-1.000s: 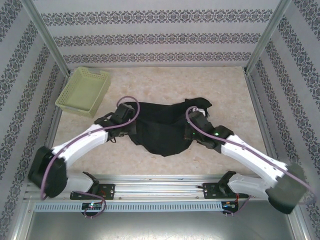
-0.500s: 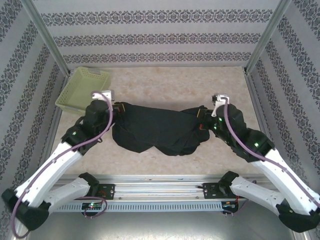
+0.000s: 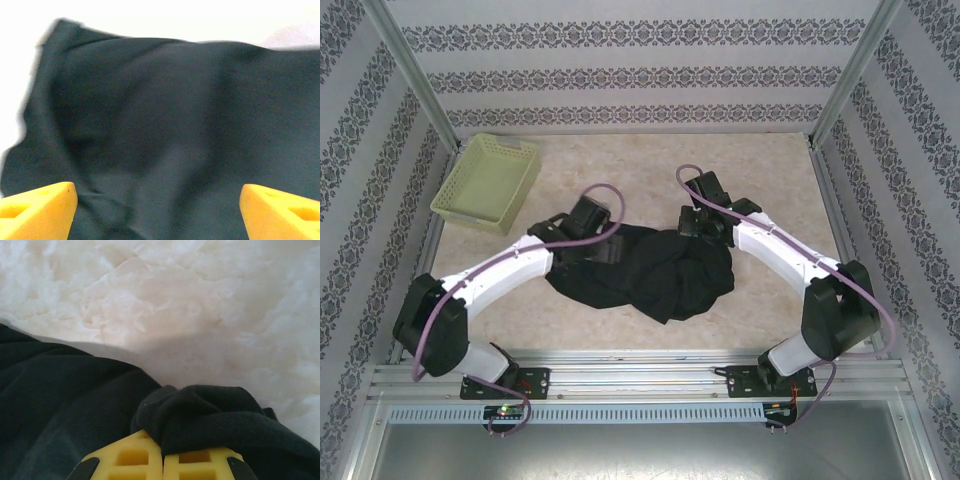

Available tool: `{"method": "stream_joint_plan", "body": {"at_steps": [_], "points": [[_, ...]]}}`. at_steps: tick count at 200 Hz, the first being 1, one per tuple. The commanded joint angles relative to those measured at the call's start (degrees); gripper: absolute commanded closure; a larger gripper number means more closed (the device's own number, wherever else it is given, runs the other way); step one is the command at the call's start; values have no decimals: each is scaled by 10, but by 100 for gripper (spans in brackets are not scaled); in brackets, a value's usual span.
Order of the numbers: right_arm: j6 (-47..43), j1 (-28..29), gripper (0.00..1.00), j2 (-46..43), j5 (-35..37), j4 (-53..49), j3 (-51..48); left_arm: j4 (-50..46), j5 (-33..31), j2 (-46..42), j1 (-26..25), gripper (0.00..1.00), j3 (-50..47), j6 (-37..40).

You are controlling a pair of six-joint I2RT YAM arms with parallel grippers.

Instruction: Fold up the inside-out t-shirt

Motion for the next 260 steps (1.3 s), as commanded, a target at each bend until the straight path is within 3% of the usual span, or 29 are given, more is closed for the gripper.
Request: {"method": "stream_joint_plan", "body": {"at_steps": [1,40,82,99,145,194,231,260], "points": [[0,0,100,-11,-42,49,3,73,35,8,-48,12,-6,55],[13,-2,99,-28,-62,63,-12,166,80,74,-78,10,4,22],[25,-3,98,-64,-55,77,-39,226,139,151,-84,21,38,-25],[28,-6,98,-72,-44,74,-46,210,142,175,-87,35,58,-25],[17,-26,98,-78,-20,74,-60,206,73,127,-86,100,9,-20],[-18,-34,89,-45,-14,57,-33,278,37,0,-80,100,-125,-25],[-29,-28,57,-73,-31,55,-66,267,27,-37,-48,100,-165,-41],[-30,14,44,-117,-54,71,-128,265,34,-45,-24,100,-181,-36]]}}
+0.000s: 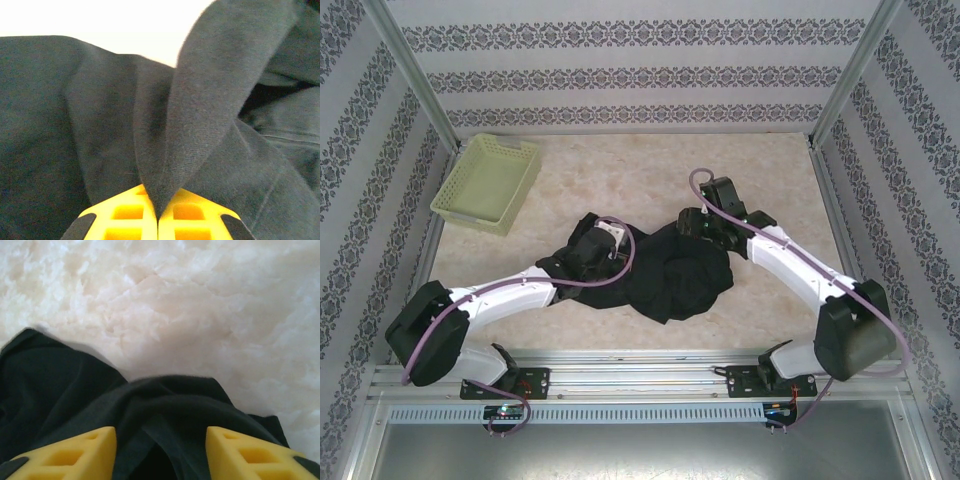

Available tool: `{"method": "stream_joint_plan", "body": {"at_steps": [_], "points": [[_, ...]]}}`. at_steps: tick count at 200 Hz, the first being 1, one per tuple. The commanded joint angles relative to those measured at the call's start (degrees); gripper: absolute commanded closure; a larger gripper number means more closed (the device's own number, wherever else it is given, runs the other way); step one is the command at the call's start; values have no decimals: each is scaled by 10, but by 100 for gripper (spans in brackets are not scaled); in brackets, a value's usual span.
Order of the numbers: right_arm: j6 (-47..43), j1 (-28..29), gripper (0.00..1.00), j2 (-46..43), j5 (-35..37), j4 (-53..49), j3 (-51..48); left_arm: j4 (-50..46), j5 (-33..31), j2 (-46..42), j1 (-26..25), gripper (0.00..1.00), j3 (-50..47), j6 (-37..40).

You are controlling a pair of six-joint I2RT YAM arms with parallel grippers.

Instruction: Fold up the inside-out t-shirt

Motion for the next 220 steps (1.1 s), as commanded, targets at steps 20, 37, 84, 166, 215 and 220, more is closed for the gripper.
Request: {"method": "stream_joint_plan", "body": {"at_steps": [20,37,84,166,215,220], "points": [[10,79,36,-31,-3,-13,-55,-7,-7,-15,25,100,-10,-2],[24,111,32,-9,23,-16,-57,0,-1,-14,27,100,-16,-1],[29,136,51,89,99,-59,-13,-13,-18,-11,34,100,-18,-13],[-22,140,100,-104,141,-80,-95,-73,-31,-2,117,100,-18,-55],[-12,145,100,-202,101,-28,-172,-161,-51,25,79,68,44,-30],[-8,147,100,-204,99,-24,-180,-174,-64,23,63,62,53,-25]]}}
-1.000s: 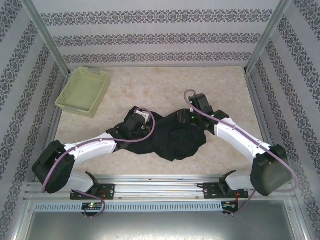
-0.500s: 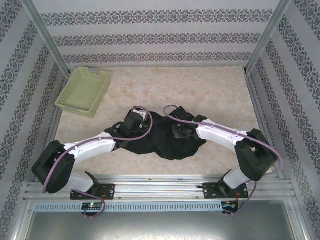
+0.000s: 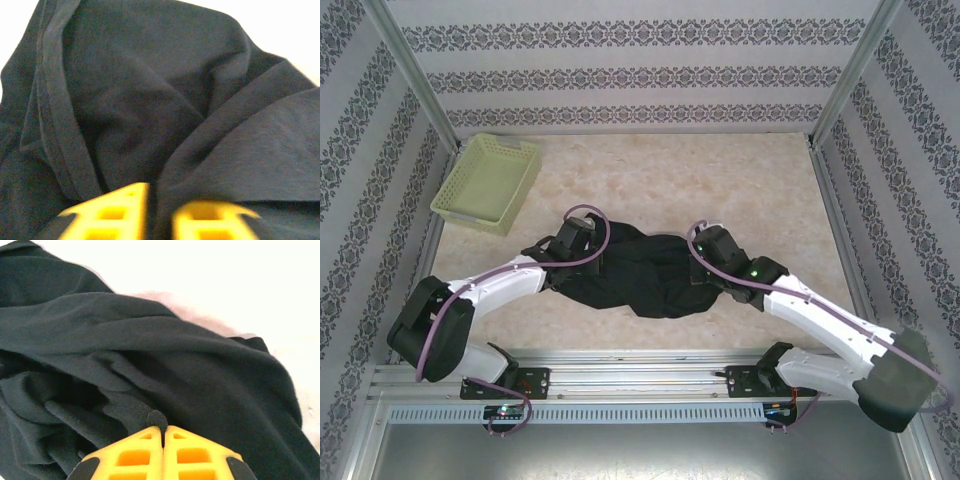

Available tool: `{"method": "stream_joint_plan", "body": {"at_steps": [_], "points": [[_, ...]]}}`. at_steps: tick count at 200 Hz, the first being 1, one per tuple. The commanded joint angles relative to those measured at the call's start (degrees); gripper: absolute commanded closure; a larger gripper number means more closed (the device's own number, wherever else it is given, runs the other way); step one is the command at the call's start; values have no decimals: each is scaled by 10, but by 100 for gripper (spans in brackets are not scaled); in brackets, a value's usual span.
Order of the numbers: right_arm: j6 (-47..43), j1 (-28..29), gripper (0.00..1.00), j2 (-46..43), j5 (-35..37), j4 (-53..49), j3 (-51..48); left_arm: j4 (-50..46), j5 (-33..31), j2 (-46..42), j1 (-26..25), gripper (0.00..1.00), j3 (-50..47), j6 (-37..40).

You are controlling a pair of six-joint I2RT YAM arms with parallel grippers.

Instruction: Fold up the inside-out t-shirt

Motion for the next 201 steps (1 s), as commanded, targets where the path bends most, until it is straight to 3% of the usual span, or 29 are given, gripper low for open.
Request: {"method": "stream_joint_plan", "body": {"at_steps": [1,20,40,90,120,156,178,201], "points": [[0,7,100,-20,-14,24,-36,-79,-43,1,-44,60,48,16],[11,19,100,-31,-30,51,-58,-108,-79,-11,-110,45,83,27],[11,45,100,-52,-28,98,-85,-95,-43,-9,-146,36,108,15],[6,76,100,-86,-19,138,-115,-32,35,78,-160,28,150,-26],[13,79,100,-110,31,80,-114,-43,41,137,-160,52,173,-17],[76,70,100,-171,134,-34,-123,-38,31,96,-160,100,99,10],[134,45,100,-193,123,-68,-151,-35,15,39,-162,100,29,24],[189,7,100,-188,48,-47,-191,-40,17,-9,-175,100,-19,30]]}}
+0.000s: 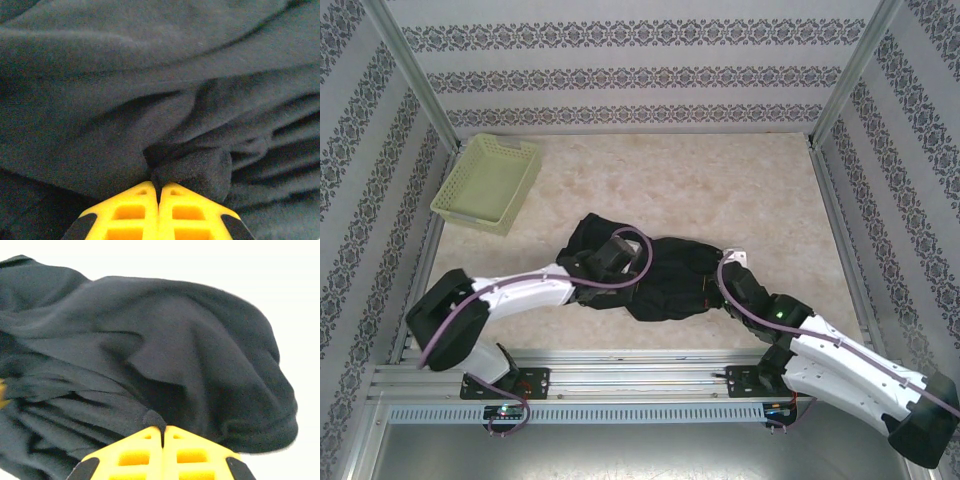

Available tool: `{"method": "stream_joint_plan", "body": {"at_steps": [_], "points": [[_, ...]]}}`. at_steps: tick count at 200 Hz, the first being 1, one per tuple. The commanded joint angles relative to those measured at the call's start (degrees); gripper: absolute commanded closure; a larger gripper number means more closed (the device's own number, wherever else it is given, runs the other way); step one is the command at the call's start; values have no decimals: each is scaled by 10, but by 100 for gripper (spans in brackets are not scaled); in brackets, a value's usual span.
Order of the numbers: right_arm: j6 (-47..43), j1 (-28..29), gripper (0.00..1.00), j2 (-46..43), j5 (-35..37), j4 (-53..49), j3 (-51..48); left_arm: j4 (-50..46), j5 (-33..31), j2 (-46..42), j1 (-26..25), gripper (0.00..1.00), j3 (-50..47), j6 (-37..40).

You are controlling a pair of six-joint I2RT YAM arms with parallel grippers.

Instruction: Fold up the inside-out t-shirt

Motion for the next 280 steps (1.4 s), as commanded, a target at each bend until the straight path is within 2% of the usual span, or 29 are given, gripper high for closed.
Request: {"method": "stream_joint_plan", "body": {"at_steps": [1,28,53,61,80,90,108,131,150,186,239,252,280], "points": [[79,-35,100,1,-15,-41,-41,-33,-24,-42,-11,100,-50,25],[99,-39,100,17,-14,-40,-49,-34,-17,-60,-20,100,-71,30],[67,-40,100,23,-3,-63,-19,-19,-17,-74,-22,100,-75,34],[56,-40,93,27,2,-77,-5,-10,-14,-79,-22,100,-72,31],[35,-22,64,32,24,-116,39,20,4,-92,-22,100,-70,23],[21,0,56,35,38,-127,62,42,10,-101,-21,100,-76,19],[-2,39,49,61,31,-112,92,76,17,-117,-22,100,-87,14],[1,71,46,126,-19,-48,108,88,25,-139,-22,100,-86,17],[0,101,44,182,-22,-2,123,97,22,-158,-22,100,-85,25],[1,105,44,271,-39,59,137,85,15,-161,-22,100,-75,35],[-24,100,44,424,59,85,192,102,23,-158,-22,100,-84,32],[-35,96,55,446,82,81,217,93,20,-158,-21,100,-81,35],[-56,89,88,435,115,71,232,73,-17,-165,-21,100,-83,44]]}}
